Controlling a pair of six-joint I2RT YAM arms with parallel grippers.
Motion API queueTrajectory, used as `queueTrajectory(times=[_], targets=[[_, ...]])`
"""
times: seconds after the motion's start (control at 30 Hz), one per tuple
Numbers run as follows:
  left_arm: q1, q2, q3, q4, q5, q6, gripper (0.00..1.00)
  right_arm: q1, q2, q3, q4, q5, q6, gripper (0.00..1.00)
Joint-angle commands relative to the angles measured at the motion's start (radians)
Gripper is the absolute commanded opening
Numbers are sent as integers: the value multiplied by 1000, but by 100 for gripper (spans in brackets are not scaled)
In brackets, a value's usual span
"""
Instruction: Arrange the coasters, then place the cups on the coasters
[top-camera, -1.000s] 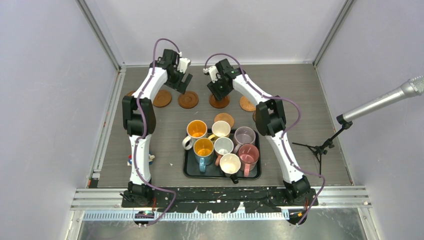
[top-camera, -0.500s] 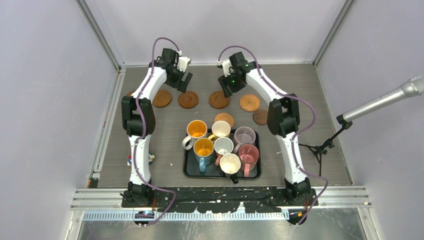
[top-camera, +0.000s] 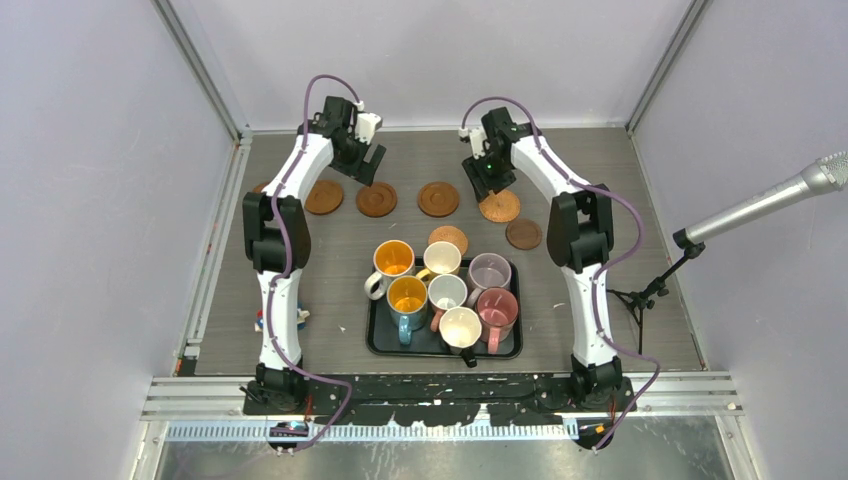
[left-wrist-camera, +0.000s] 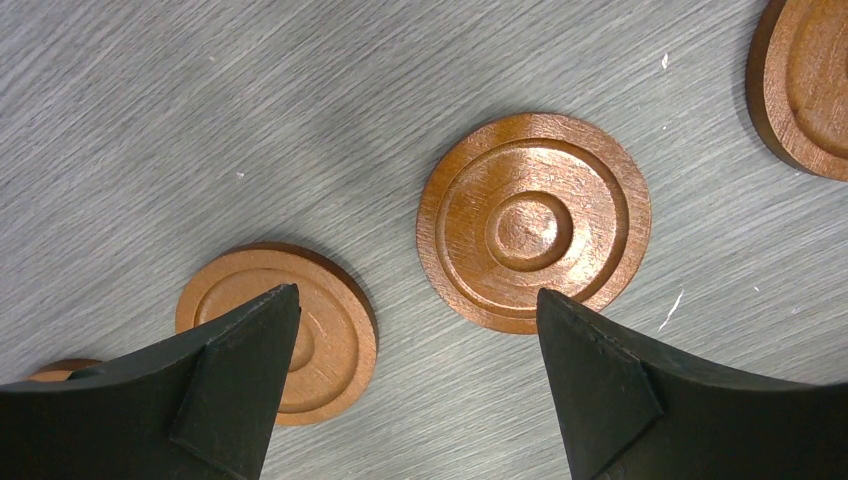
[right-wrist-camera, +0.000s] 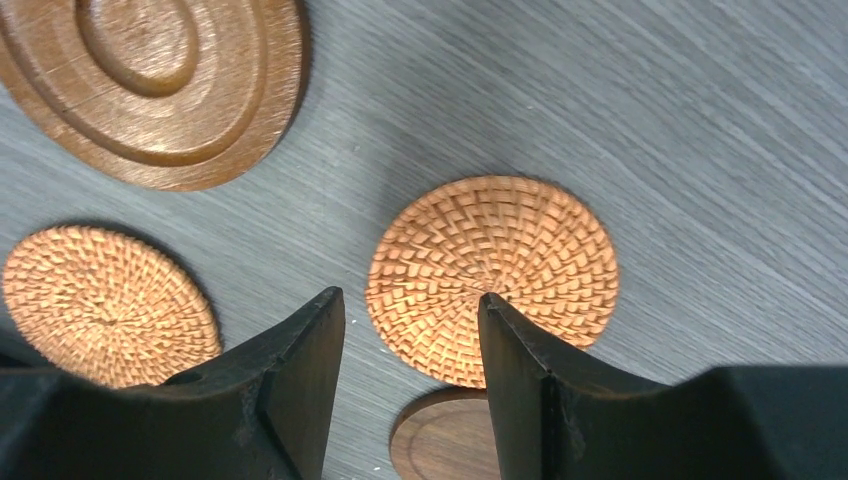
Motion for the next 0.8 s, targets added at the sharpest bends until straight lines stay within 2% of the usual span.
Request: queueTrajectory(times=[0.0, 0.2, 0.4, 0.77], targets=[[5, -52, 30, 8, 19, 11, 90, 10, -28, -7, -39, -71, -12, 57], [5, -67, 8, 10, 18, 15, 90, 47, -101, -147, 1, -59, -23, 57], [4, -71, -4, 7, 16, 14, 90, 54, -113, -162, 8, -63, -8, 58], [5, -82, -22, 5, 12, 17, 90, 154, -174, -257, 84, -64, -31, 58]])
